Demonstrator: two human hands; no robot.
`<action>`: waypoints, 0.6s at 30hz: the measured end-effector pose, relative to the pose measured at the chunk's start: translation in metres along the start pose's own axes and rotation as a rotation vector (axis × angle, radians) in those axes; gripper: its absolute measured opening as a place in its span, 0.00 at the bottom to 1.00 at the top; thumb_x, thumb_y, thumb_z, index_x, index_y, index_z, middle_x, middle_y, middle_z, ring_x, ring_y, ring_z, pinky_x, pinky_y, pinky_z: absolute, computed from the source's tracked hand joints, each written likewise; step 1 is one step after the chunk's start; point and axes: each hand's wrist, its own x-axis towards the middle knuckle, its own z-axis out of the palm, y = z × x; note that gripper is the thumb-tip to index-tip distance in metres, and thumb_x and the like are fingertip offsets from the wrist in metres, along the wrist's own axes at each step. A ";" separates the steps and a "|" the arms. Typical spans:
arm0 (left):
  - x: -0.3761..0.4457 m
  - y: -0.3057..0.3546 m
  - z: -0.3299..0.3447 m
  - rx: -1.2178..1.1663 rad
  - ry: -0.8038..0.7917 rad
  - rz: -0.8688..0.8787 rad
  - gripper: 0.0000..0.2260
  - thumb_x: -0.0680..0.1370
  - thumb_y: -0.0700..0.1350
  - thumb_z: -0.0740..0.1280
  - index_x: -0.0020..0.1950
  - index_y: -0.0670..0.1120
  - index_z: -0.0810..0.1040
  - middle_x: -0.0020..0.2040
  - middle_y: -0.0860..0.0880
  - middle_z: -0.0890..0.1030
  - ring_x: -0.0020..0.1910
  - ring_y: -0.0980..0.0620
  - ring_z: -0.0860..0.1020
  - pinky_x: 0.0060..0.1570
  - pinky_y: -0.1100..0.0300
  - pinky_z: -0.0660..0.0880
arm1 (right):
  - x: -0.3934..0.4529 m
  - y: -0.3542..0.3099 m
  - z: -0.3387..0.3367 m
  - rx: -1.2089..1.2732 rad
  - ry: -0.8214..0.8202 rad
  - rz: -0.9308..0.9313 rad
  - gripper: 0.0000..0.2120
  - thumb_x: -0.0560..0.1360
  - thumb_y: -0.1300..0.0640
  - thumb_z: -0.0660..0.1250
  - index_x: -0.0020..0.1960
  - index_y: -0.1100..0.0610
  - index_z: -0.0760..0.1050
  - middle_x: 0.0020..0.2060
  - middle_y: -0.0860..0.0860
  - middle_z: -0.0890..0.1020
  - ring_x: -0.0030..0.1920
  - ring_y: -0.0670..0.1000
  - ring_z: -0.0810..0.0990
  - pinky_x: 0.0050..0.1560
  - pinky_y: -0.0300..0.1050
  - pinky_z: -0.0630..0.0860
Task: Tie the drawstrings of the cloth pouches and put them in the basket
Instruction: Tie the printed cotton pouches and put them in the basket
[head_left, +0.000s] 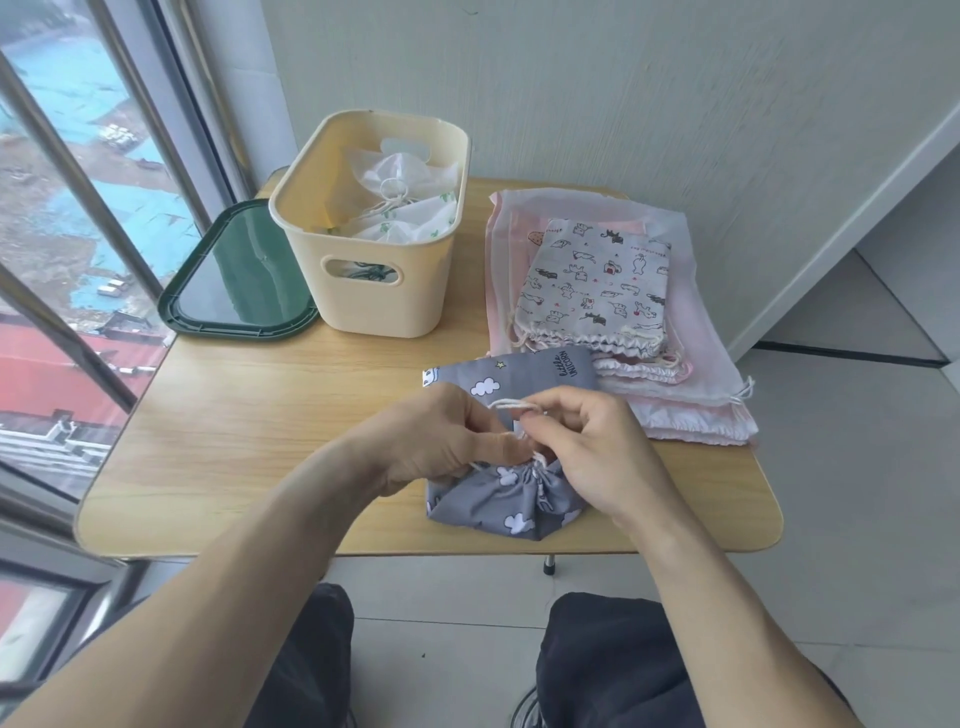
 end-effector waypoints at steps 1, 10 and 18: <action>0.001 0.000 0.000 0.022 0.028 0.011 0.18 0.68 0.51 0.79 0.33 0.38 0.77 0.27 0.50 0.61 0.26 0.53 0.58 0.27 0.61 0.56 | 0.001 0.002 -0.001 -0.004 -0.006 0.008 0.06 0.79 0.58 0.69 0.47 0.52 0.84 0.35 0.51 0.86 0.36 0.46 0.82 0.43 0.41 0.76; 0.001 -0.003 0.013 0.480 0.473 0.346 0.04 0.71 0.45 0.76 0.40 0.47 0.83 0.21 0.59 0.70 0.24 0.59 0.69 0.28 0.65 0.64 | 0.003 0.007 -0.001 0.068 0.025 0.085 0.10 0.82 0.56 0.66 0.47 0.58 0.84 0.34 0.48 0.85 0.36 0.47 0.83 0.40 0.36 0.76; 0.002 -0.006 0.018 0.645 0.580 0.554 0.05 0.71 0.45 0.74 0.44 0.54 0.85 0.22 0.60 0.65 0.26 0.66 0.71 0.30 0.64 0.67 | 0.007 0.006 0.004 0.170 0.038 0.150 0.11 0.82 0.55 0.67 0.47 0.58 0.85 0.35 0.53 0.85 0.37 0.45 0.80 0.43 0.39 0.75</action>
